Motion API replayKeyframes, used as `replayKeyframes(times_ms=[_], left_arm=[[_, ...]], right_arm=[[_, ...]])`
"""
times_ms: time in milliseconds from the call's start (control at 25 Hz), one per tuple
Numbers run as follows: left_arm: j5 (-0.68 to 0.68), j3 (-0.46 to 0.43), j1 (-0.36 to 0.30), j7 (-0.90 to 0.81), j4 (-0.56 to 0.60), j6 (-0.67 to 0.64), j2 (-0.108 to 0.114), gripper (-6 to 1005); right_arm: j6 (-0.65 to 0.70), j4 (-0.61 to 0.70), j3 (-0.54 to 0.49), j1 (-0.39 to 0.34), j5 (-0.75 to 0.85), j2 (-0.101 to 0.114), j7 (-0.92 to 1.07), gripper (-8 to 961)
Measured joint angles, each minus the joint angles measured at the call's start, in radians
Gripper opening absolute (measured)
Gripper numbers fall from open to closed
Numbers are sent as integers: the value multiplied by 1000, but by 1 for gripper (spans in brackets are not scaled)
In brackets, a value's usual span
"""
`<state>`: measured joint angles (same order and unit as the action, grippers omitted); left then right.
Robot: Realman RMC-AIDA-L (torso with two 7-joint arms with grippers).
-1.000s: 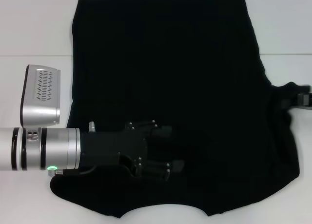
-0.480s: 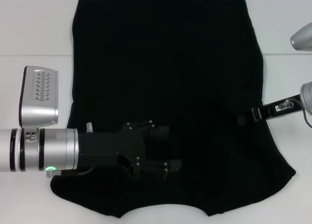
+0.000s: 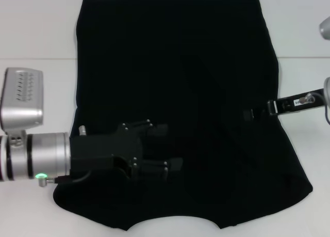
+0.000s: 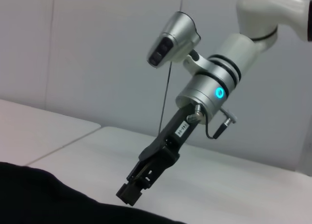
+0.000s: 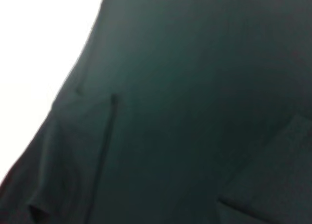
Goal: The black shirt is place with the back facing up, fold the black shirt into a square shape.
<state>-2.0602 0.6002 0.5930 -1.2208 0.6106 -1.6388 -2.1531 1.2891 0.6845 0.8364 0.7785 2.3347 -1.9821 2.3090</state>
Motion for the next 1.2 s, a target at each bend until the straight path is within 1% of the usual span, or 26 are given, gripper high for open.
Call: replayKeyframes(times_ms=[160,200,320,360,400,440,480,520,640,720,760,800,960,1200], left_arm=[[0,-35,-18,-63,30,-44,7,903],[-2,-59,-36,-90,40,-54,9,903],[-11,-72,-55,-114,54,-56,13,903],[-18,-73,-66,-128,67,-57,14,903],[-33,-74,-96,-157,100,-58,16,904],[-33,-74,-96,-157,100,-58,16,904],[-37,-75,-114,-170,121,-58,16,904],[-41,-80,-135,-184,143,-59,16,904],[-67,-120,-179,-207,201,-68,16,903],[-86,-137,-189,-209,214,-69,16,903],[-135,-175,-207,-206,240,-69,16,902],[-151,-185,-213,-205,251,-68,16,901],[-220,-216,-234,-177,296,-57,16,900],[-294,-237,-233,-147,308,12,19,897]], right_arm=[[23,16,-8,-32,-86,2,-56,204],[22,13,-9,-41,-111,1,-80,224],[16,-9,-13,-64,-192,-13,-186,284],[12,-21,-15,-72,-229,-23,-244,345],[12,-33,-18,-81,-266,-34,-304,407],[11,-41,-21,-89,-299,-45,-366,468],[14,-49,-22,-104,-351,-66,-457,529],[14,-49,-22,-104,-351,-66,-457,569],[14,-60,-22,-115,-403,-89,-548,690],[7,-81,-22,-110,-410,-96,-596,771],[3,-93,-22,-104,-411,-99,-615,850],[-3,-110,-21,-91,-411,-102,-634,930],[-7,-125,-15,-70,-412,-104,-642,930],[-12,-142,-18,-46,-417,-106,-634,930]])
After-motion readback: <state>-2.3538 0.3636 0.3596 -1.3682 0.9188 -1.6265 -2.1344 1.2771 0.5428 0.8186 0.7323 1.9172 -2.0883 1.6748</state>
